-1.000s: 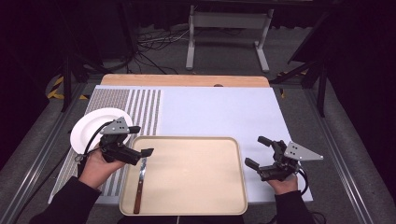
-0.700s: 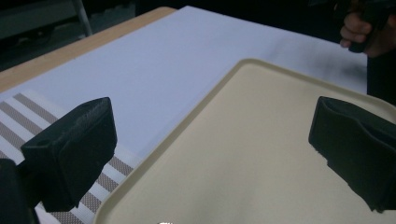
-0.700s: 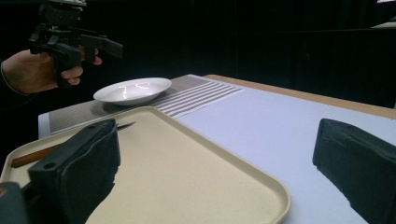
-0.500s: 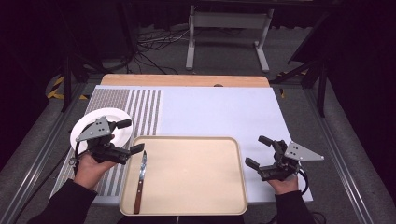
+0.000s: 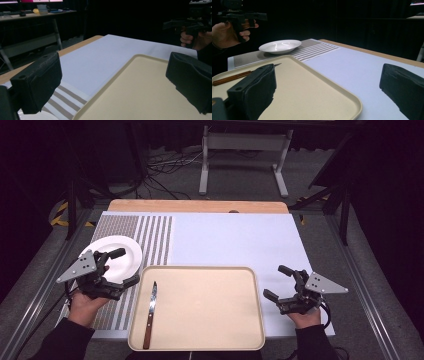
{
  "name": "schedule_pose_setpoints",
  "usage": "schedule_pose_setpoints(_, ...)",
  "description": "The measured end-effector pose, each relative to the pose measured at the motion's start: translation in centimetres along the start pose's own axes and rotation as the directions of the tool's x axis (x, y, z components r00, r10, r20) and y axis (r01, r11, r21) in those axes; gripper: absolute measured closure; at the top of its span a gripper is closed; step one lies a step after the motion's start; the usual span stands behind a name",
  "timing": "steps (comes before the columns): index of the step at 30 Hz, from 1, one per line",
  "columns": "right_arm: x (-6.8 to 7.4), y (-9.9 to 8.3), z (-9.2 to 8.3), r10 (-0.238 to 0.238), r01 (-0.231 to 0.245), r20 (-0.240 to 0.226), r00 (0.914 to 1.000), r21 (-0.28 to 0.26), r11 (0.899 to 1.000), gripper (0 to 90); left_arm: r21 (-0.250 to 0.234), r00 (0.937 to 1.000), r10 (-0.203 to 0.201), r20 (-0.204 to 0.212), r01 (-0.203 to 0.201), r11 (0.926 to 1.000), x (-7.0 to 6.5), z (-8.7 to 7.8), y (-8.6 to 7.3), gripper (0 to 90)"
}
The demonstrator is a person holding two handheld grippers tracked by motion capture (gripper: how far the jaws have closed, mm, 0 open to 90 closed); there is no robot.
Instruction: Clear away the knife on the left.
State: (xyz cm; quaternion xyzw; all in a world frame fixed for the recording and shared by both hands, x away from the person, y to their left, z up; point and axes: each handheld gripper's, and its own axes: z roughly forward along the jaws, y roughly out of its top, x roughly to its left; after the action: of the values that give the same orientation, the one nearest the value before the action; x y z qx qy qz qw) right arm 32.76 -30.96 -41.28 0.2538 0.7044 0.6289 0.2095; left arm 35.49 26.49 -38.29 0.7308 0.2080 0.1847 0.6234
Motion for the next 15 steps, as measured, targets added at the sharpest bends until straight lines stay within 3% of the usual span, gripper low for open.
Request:
schedule_pose_setpoints(12,0.1,0.0,-0.2,-0.018,0.018,0.018,0.9997,0.005,1.000,1.2,-0.003,0.9988,-0.003,-0.048,0.002,1.0000,0.8,-3.2,-1.9,1.3)
schedule_pose_setpoints(15,0.2,-0.1,-0.3,-0.017,0.016,0.027,0.9995,0.006,1.000,1.1,-0.001,0.9986,-0.020,-0.048,0.020,0.9998,1.1,-3.9,-2.4,1.2)
